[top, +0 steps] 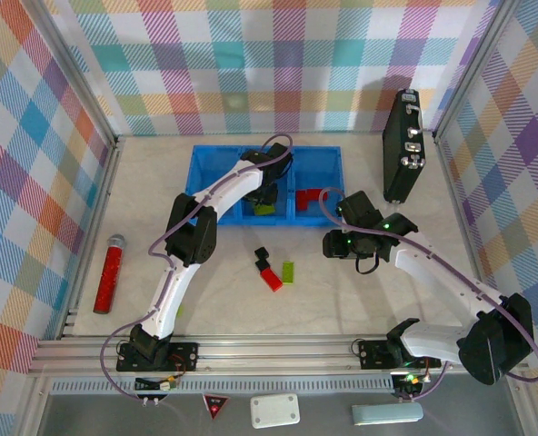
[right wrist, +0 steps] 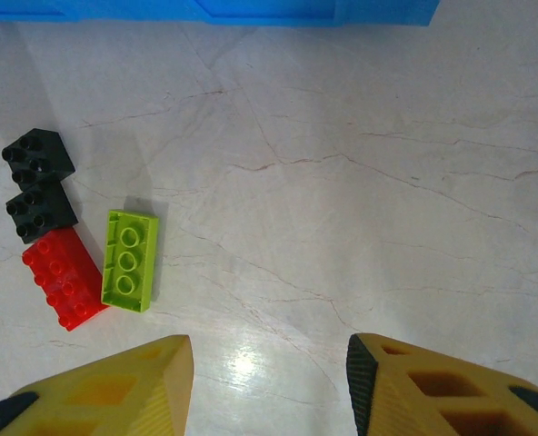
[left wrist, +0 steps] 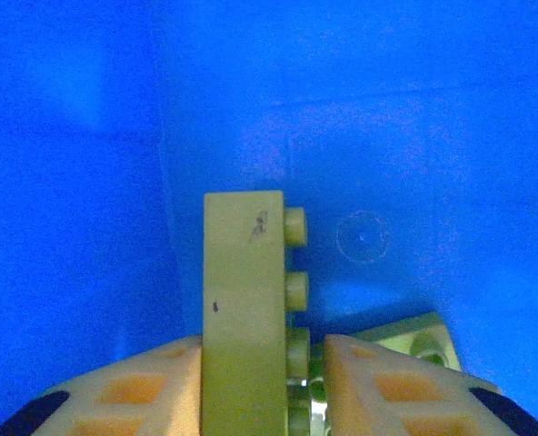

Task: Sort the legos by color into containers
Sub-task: Place the lego in the container.

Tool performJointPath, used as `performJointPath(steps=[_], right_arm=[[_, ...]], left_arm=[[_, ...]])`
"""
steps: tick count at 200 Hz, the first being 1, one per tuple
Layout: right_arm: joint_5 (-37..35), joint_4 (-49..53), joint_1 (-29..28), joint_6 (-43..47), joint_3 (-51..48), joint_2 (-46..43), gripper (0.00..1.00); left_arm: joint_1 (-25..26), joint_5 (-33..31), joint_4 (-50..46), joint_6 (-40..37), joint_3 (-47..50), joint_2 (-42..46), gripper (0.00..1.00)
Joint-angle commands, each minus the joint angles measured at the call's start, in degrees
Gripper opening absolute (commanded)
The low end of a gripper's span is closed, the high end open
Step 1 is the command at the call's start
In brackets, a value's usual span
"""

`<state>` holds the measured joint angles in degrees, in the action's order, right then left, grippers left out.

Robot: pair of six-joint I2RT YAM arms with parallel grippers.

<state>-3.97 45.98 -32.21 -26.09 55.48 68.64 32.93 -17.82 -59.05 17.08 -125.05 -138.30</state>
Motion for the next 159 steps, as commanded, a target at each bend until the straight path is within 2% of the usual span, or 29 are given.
performJointPath(steps=[1, 45, 108, 159], right_arm=[[0.80, 0.17, 0.34, 0.99, 1.15, -1.29, 0.50], [0.72, 1.22, 0.38, 0.96, 2.44, -1.52, 0.50], [-0.25, 3.76, 0.31, 0.46, 2.88, -4.23, 0.50], [2.45, 3.29, 0.30, -0.99, 2.69, -3.14, 0.50]], left_arm=[[0.29, -2.64, -3.20, -0.47, -1.42, 4.67, 0.37], [0.21, -2.37, -3.82, -1.61, -4.29, 2.70, 0.27], [-0.63, -0.53, -3.73, -2.65, -8.52, -0.99, 0.26], [-0.14, 2.53, -2.73, -3.44, -5.65, 7.44, 0.26]])
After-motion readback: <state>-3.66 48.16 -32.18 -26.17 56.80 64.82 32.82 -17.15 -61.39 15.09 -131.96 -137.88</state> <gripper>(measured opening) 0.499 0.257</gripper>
